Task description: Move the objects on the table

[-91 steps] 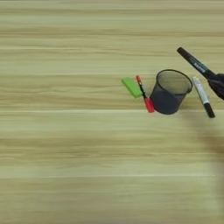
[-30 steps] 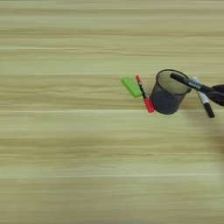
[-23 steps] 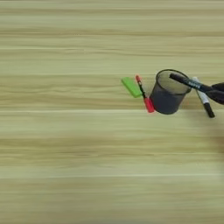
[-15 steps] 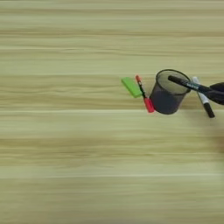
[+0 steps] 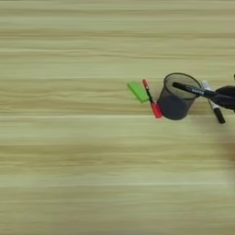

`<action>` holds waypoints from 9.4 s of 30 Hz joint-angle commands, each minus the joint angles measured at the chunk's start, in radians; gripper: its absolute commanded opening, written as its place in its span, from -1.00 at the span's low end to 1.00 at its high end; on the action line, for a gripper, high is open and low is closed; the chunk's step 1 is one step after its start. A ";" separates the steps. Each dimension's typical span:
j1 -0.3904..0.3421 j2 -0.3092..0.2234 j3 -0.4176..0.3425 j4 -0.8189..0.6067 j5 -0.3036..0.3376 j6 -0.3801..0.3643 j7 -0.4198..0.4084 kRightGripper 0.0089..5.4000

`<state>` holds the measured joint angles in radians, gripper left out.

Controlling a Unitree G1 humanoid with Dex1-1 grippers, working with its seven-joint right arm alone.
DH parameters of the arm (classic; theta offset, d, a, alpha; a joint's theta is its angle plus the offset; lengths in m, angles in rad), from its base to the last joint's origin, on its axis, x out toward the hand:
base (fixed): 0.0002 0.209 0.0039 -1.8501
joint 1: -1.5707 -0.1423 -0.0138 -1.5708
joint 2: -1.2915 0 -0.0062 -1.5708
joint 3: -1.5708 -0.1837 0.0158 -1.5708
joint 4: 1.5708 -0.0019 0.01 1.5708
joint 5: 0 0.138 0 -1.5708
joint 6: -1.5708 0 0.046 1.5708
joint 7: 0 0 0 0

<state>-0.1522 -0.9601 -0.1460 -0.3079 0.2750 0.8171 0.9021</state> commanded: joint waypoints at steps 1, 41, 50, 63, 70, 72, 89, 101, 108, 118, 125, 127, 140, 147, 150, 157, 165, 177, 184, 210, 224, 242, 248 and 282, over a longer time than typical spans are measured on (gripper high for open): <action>-0.082 -0.052 -0.012 -0.004 -0.022 -0.035 -0.019 -0.60; -0.132 -0.034 0.020 -0.006 -0.045 -0.031 -0.021 0.26; -0.089 0.015 -0.070 -0.119 0.000 -0.006 -0.053 0.66; 0.051 0.178 -0.168 -0.394 0.102 0.024 -0.151 0.98; 0.149 0.267 -0.162 -0.468 0.130 0.015 -0.196 0.98; 0.179 0.302 -0.140 -0.481 0.129 0.004 -0.214 0.98; 0.213 0.532 0.083 -0.360 0.080 -0.137 -0.348 0.98; 0.146 0.660 0.237 -0.102 -0.044 -0.331 -0.420 0.98; 0.110 0.710 0.288 0.072 -0.209 -0.537 -0.528 0.98; 0.085 0.775 0.278 0.226 -0.249 -0.661 -0.584 0.98; 0.075 0.787 0.227 0.273 -0.237 -0.696 -0.606 0.98; 0.072 0.788 0.215 0.284 -0.241 -0.710 -0.613 0.98; 0.051 0.791 0.140 0.331 -0.234 -0.747 -0.638 0.98; 0.023 0.776 0.097 0.405 -0.229 -0.769 -0.642 0.98; 0.012 0.774 0.084 0.437 -0.229 -0.779 -0.641 0.98; -0.008 0.770 0.102 0.429 -0.241 -0.778 -0.619 0.98; -0.035 0.765 0.133 0.368 -0.256 -0.749 -0.602 0.98; -0.211 0.786 0.194 0.574 -0.264 -0.760 -0.541 0.98; -0.282 0.795 0.194 0.737 -0.259 -0.800 -0.504 0.98; -0.359 0.789 0.153 0.998 -0.238 -0.865 -0.448 0.98; -0.374 0.795 0.129 1.050 -0.214 -0.830 -0.424 0.56; -0.354 0.795 0.132 1.010 -0.203 -0.806 -0.398 -0.17; -0.327 0.797 0.142 0.954 -0.206 -0.779 -0.397 -0.40; -0.103 0.815 0.247 0.560 -0.217 -0.566 -0.433 -0.48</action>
<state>-0.2236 -0.1434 0.0993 0.2689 0.0608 0.2540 0.4852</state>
